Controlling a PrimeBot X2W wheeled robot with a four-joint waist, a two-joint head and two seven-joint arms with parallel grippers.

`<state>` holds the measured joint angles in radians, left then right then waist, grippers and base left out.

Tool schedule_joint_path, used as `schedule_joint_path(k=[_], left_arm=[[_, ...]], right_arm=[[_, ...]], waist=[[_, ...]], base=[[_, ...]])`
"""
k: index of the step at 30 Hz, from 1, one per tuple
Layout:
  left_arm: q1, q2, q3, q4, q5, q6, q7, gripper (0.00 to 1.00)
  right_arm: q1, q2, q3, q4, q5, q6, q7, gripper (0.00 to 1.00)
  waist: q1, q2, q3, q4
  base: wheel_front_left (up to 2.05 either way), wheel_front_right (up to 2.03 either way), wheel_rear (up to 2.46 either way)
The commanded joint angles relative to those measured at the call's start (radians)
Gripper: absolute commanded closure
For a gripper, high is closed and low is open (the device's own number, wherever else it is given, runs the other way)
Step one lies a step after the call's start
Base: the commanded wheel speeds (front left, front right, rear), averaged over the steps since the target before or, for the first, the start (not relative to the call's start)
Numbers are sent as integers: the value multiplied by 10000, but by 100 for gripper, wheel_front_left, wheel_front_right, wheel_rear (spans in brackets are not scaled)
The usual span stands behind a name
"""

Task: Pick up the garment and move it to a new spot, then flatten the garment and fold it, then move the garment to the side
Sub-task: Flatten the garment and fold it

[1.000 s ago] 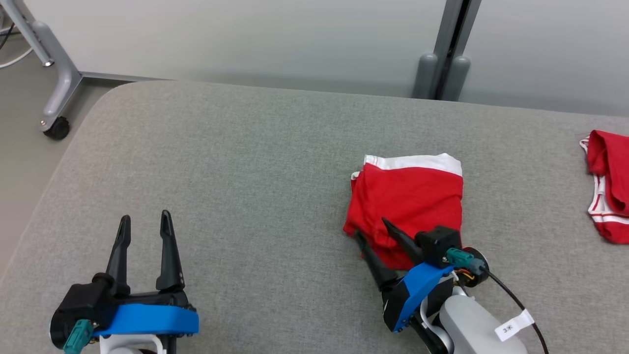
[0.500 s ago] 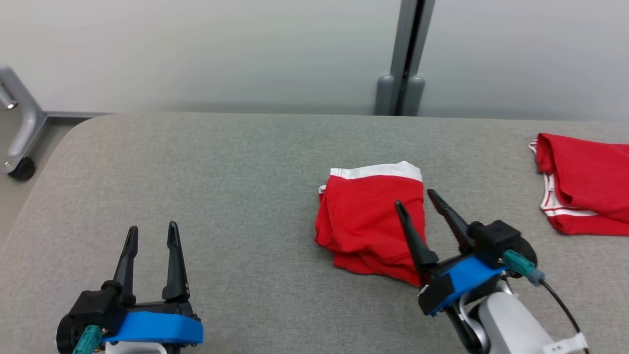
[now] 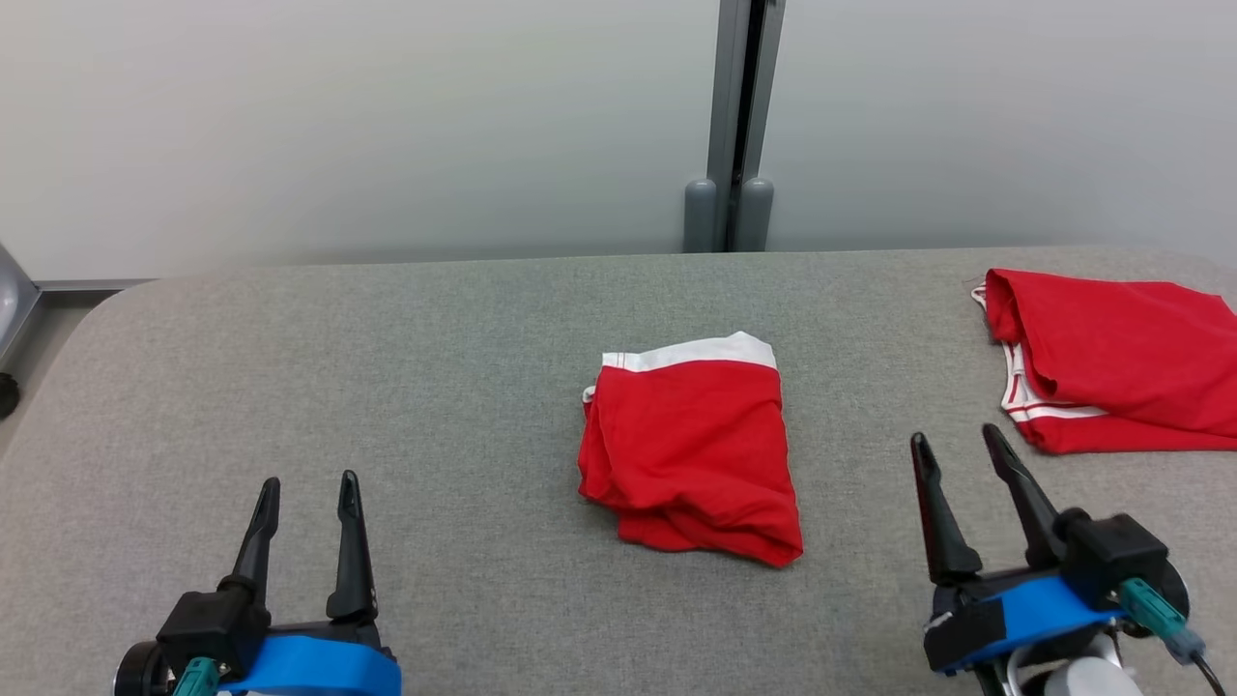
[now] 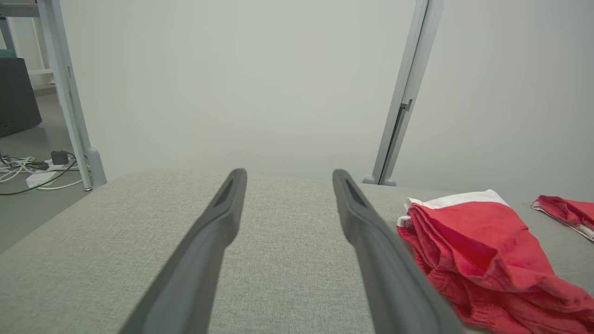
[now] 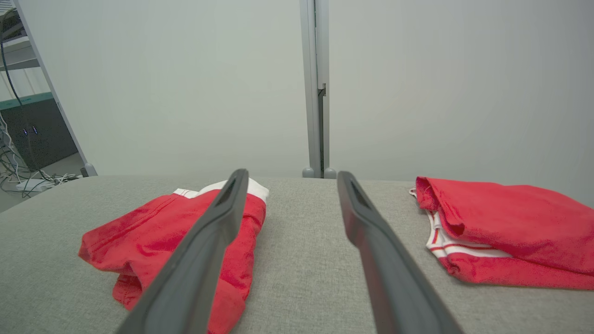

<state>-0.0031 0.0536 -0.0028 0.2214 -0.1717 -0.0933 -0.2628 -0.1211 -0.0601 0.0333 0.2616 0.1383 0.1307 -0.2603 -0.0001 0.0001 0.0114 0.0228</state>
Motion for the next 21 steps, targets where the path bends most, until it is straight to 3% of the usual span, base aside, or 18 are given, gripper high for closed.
schedule_joint_path(k=[1, 13, 21], left_arm=[[101, 57, 33, 36, 71, 41, -24, 0], [299, 230, 11, 158, 227, 201, -24, 0], [26, 202, -83, 75, 161, 199, -24, 0]], right_arm=[[229, 50, -96, -137, -78, 2, 29, 0], [1107, 97, -607, -745, 209, 2, 281, 0], [549, 98, -524, -665, 200, 2, 296, 0]], waist=[[1, -1, -16, -8], [1, -1, -46, 86], [1, -1, 241, 287]], base=[[0, 0, 0], [0, 0, 0], [0, 0, 0]])
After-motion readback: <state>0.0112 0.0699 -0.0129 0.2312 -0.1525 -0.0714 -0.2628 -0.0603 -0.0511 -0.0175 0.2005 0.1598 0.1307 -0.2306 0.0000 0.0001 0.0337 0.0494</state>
